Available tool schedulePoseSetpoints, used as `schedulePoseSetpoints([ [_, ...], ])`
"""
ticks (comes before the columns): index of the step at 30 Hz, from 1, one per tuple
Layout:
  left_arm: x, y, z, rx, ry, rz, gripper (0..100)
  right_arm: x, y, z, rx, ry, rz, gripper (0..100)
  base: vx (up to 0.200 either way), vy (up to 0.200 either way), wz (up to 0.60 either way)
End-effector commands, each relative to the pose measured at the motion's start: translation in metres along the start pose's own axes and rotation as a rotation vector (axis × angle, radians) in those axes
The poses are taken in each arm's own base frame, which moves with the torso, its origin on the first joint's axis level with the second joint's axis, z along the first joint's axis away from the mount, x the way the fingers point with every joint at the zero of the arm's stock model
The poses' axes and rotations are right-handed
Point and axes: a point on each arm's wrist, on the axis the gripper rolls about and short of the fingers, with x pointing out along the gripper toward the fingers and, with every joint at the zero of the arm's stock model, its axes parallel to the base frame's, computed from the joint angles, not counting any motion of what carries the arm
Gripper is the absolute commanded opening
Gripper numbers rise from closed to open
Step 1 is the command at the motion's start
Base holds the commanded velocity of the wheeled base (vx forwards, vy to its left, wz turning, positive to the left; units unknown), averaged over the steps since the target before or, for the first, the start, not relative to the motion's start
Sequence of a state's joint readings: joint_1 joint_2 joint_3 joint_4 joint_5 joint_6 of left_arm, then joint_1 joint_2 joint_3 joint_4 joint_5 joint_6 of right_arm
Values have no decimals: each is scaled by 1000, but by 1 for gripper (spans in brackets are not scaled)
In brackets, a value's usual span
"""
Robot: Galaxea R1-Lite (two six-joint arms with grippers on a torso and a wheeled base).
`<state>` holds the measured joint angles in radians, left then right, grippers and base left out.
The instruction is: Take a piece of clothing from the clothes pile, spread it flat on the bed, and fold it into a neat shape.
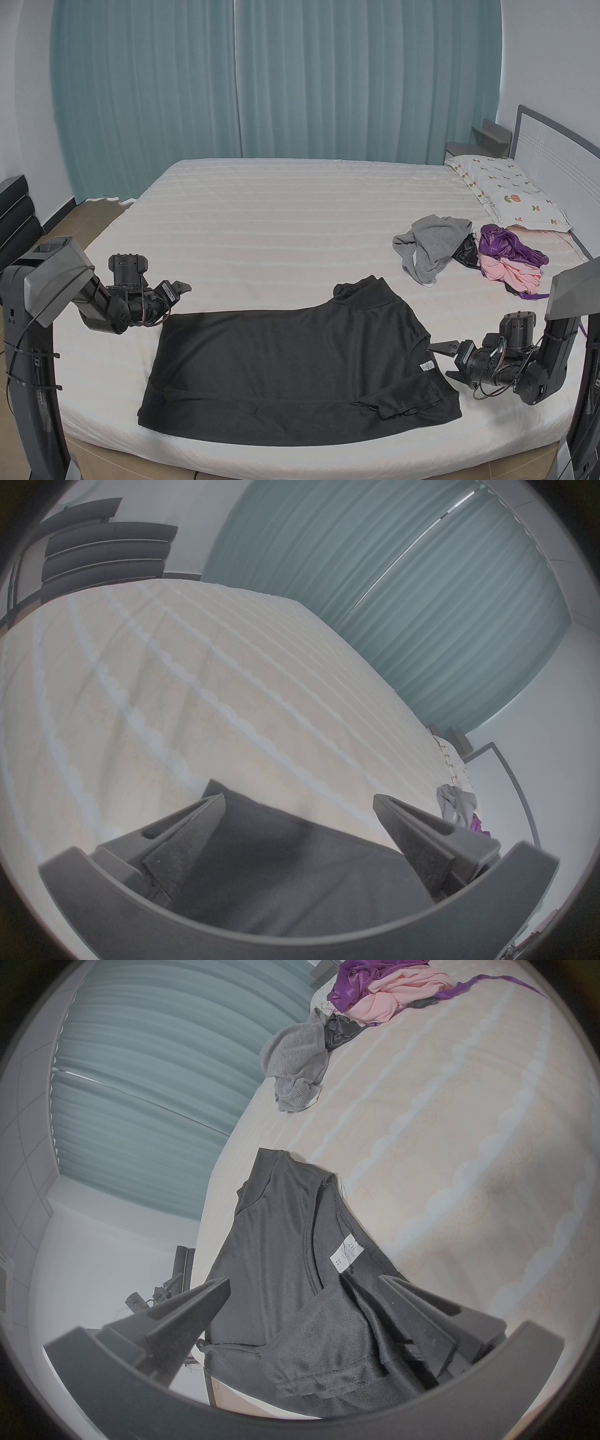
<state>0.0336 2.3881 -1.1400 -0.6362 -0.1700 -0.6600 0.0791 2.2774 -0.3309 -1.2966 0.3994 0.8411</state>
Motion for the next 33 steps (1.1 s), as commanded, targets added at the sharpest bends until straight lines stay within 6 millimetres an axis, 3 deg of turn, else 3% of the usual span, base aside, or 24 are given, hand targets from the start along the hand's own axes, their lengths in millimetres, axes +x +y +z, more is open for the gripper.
schedulePoseSetpoints([
  [1,31,25,-4,-9,3,50,100,0,-1,-2,-2,9,-5,100,0,0,0],
  [19,34,33,-12,9,21,61,100,0,-4,-9,-41,12,6,100,0,0,0],
  [20,34,33,-12,13,24,60,0,0,-4,-9,-41,12,6,100,0,0,0],
  [26,37,34,-13,23,15,70,0,3,-6,-9,-42,6,-2,100,0,0,0],
  [33,28,40,0,-27,-42,115,0,6,9,-11,-106,-68,33,100,0,0,0],
])
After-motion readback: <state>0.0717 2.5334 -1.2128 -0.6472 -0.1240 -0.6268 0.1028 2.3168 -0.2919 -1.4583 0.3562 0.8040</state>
